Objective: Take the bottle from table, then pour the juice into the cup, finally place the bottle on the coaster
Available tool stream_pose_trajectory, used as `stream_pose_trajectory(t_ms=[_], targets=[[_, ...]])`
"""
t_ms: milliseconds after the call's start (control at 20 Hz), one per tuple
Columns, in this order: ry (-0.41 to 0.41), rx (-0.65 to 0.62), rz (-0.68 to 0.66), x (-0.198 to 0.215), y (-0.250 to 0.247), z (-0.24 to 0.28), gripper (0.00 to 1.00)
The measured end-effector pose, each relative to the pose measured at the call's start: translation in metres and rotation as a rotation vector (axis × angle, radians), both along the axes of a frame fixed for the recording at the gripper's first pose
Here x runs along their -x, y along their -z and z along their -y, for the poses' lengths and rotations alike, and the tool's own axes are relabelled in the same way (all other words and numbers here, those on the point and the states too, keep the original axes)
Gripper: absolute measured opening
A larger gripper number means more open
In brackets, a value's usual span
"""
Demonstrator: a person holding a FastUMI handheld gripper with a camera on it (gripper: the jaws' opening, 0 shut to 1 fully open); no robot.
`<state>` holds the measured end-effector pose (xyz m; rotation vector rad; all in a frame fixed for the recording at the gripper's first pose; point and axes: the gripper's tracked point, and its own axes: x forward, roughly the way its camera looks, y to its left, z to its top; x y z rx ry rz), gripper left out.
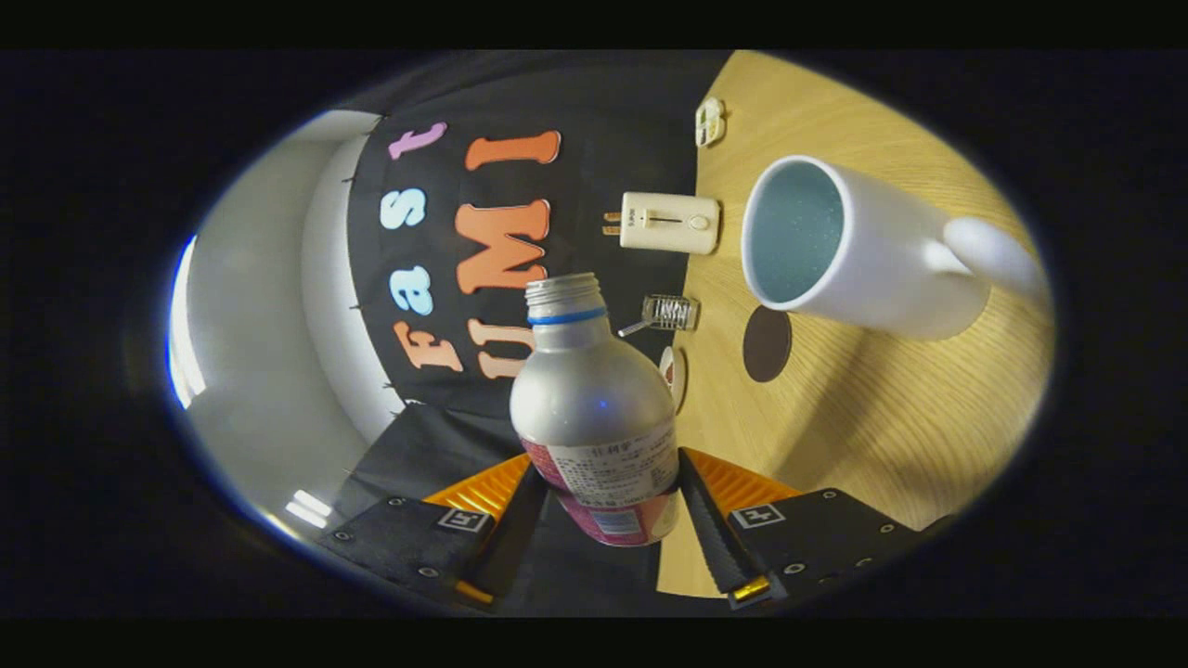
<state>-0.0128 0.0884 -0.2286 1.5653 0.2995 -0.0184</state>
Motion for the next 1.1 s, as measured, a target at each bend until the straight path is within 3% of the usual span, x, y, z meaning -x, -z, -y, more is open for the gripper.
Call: stream_pose_trajectory(t_ms=[300,700,1100], targets=[[0.051,-0.206,0.015,0.004,-0.011,0.007,0.79],[0.067,-0.351,-0.008,0.005,-0.016,0.007,0.79],[0.079,-0.360,-0.007,0.004,-0.018,0.010,0.78]])
